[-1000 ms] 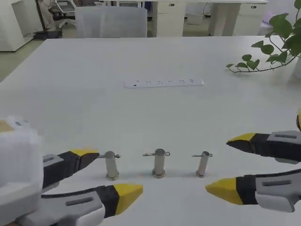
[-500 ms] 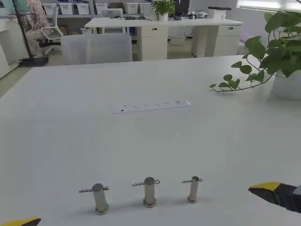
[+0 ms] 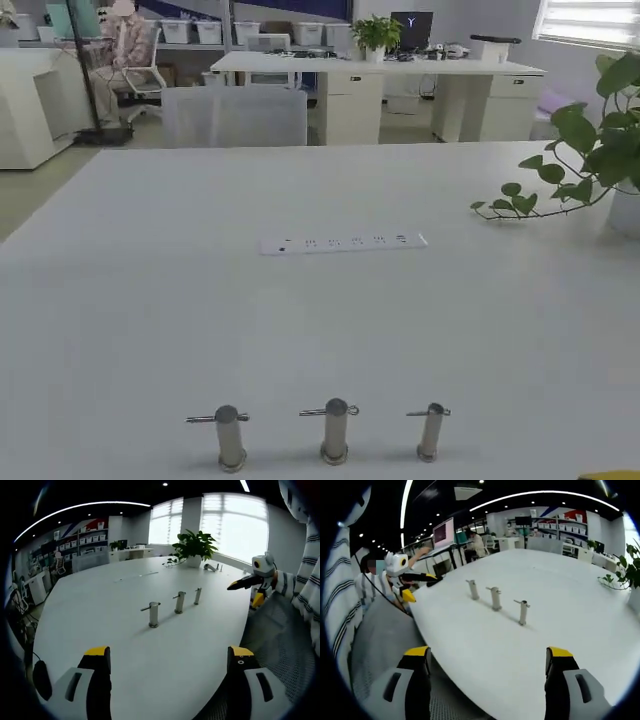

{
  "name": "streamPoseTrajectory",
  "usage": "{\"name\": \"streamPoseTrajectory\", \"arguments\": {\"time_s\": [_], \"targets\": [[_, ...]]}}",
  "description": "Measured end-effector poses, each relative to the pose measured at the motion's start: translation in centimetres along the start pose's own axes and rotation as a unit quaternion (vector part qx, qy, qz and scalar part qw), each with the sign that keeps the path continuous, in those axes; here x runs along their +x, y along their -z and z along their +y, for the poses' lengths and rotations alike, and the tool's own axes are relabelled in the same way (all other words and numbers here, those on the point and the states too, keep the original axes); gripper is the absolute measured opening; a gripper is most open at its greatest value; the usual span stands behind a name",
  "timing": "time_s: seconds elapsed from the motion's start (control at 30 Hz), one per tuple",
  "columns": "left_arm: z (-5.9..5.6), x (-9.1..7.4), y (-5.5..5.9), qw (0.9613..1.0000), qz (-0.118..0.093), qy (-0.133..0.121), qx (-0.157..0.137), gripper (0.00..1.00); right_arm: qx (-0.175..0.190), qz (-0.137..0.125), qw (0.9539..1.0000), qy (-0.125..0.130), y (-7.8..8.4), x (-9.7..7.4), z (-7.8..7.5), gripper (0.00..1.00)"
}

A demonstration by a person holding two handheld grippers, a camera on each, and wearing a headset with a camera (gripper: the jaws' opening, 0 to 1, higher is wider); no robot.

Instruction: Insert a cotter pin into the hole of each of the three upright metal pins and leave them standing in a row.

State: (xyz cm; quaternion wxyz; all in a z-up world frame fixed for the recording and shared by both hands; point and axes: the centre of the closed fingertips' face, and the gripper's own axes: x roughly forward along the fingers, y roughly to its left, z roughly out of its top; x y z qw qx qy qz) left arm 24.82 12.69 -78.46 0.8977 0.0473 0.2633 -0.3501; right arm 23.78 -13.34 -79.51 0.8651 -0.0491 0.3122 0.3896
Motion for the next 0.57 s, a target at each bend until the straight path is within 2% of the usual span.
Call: {"name": "streamPoseTrajectory", "arguments": {"time_s": [0.07, 0.3, 0.37, 0.4, 0.47, 0.57], "targets": [[-0.1, -0.1, 0.2, 1.0000, 0.007, 0.003, 0.001, 0.99, 0.011, 0.011, 0.9999, -0.003, 0.5, 0.1, 0.3, 1.00], [-0.6, -0.4, 0.9, 0.9998, 0.016, 0.009, -0.007, 0.99, 0.013, 0.030, 0.9995, -0.002, 1.1, 0.2, 1.6, 1.00], [-0.3, -0.5, 1.3, 0.9997, 0.020, 0.000, -0.013, 0.99, 0.005, 0.033, 0.9994, 0.006, 1.0, -0.1, 1.4, 1.00], [-0.1, -0.6, 1.4, 0.9997, 0.020, -0.004, -0.015, 0.99, 0.013, 0.028, 0.9995, 0.005, 0.8, -0.2, 1.3, 1.00], [0.0, -0.7, 1.4, 0.9997, 0.018, -0.004, -0.019, 0.99, 0.022, 0.024, 0.9995, 0.005, 0.7, -0.2, 1.2, 1.00], [-0.1, -0.8, 1.5, 0.9996, 0.025, -0.001, -0.011, 0.99, 0.014, 0.035, 0.9993, 0.006, 0.9, -0.3, 1.4, 1.00]]}}
